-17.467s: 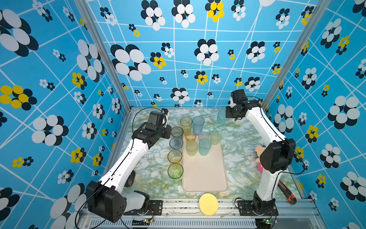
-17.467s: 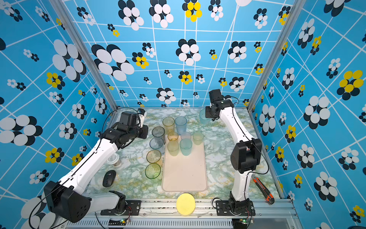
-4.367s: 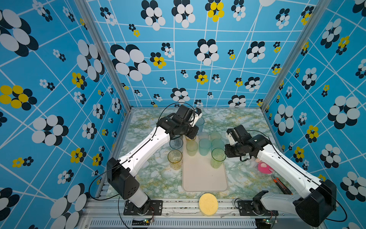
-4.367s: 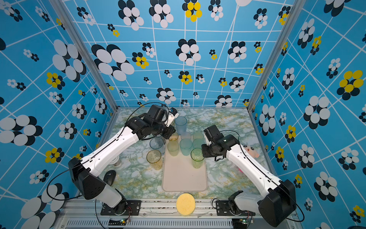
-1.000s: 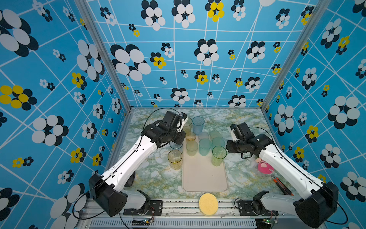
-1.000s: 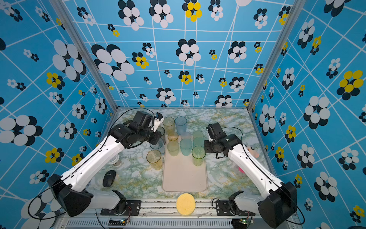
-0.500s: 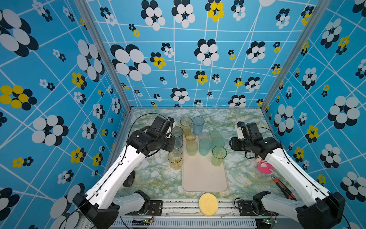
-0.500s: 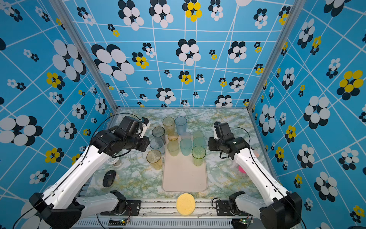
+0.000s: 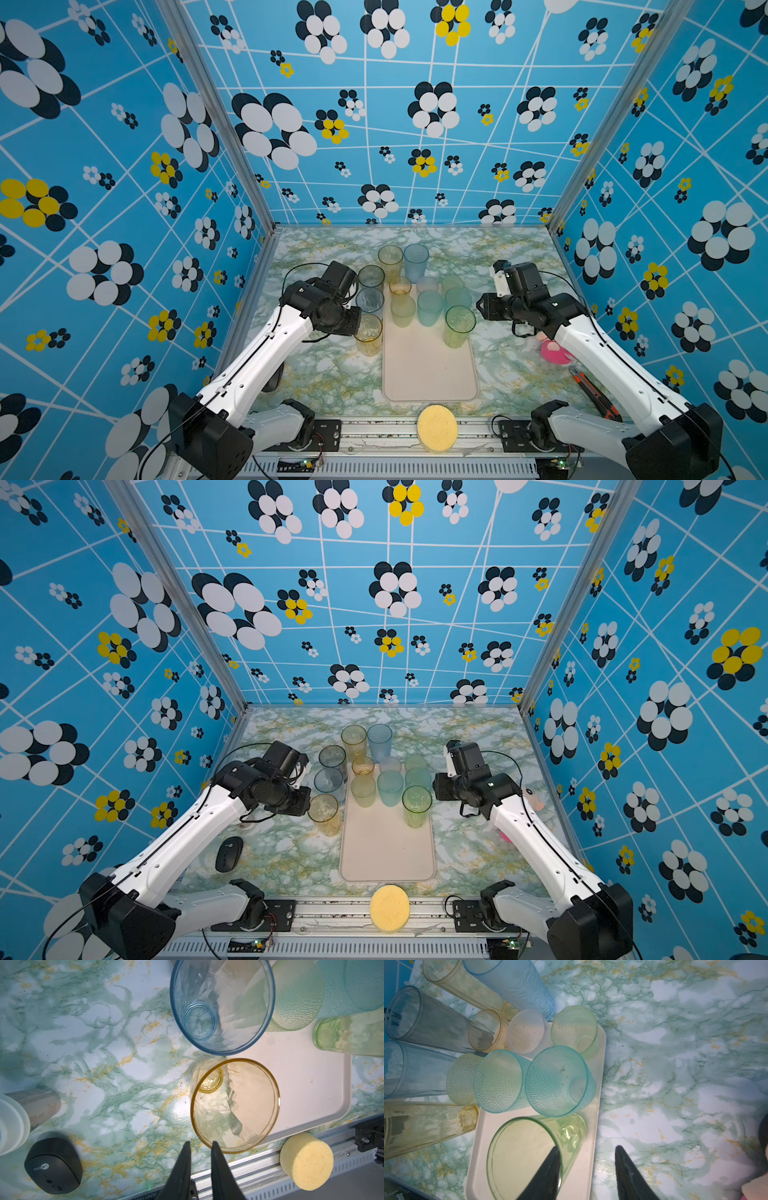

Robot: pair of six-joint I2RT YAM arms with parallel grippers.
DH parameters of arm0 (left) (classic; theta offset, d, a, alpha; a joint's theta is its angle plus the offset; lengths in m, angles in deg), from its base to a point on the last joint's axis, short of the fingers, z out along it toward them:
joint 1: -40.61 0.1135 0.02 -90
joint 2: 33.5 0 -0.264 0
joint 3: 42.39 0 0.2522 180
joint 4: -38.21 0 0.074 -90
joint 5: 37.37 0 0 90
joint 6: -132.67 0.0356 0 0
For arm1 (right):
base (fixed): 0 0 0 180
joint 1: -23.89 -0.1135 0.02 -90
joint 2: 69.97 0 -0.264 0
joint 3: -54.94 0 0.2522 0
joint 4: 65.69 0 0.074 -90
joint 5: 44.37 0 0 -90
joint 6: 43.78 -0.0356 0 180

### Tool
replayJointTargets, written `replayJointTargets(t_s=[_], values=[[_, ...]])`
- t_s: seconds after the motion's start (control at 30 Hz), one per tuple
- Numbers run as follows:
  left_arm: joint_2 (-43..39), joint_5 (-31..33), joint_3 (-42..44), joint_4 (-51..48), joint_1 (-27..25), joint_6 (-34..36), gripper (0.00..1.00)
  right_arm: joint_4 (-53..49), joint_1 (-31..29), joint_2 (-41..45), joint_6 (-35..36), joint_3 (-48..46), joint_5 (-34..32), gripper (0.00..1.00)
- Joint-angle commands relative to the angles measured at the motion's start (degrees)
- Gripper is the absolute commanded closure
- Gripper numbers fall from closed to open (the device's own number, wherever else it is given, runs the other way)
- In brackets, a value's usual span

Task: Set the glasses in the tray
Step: 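Move the left gripper to the yellow cup beside the tray, then close the left gripper on the rim of the yellow cup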

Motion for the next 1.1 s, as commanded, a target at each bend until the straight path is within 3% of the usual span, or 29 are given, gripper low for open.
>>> replayJointTargets(t_s=[0.0,0.73,1.07], values=[[1.2,-1.2,0.6,1.5,0.7,-0.4,0.79,0.7,0.4,1.1,1.1,-0.7,0.6,0.54],[4.2,-0.2,3.5,4.3,2.4,1.3,0.81,0.9,0.5,1.3,0.8,-1.2,0.9,0.55],[5.6,1.0,3.3,3.4,2.3,2.4,0.88,0.9,0.5,0.8,0.6,-1.1,0.8,0.55]])
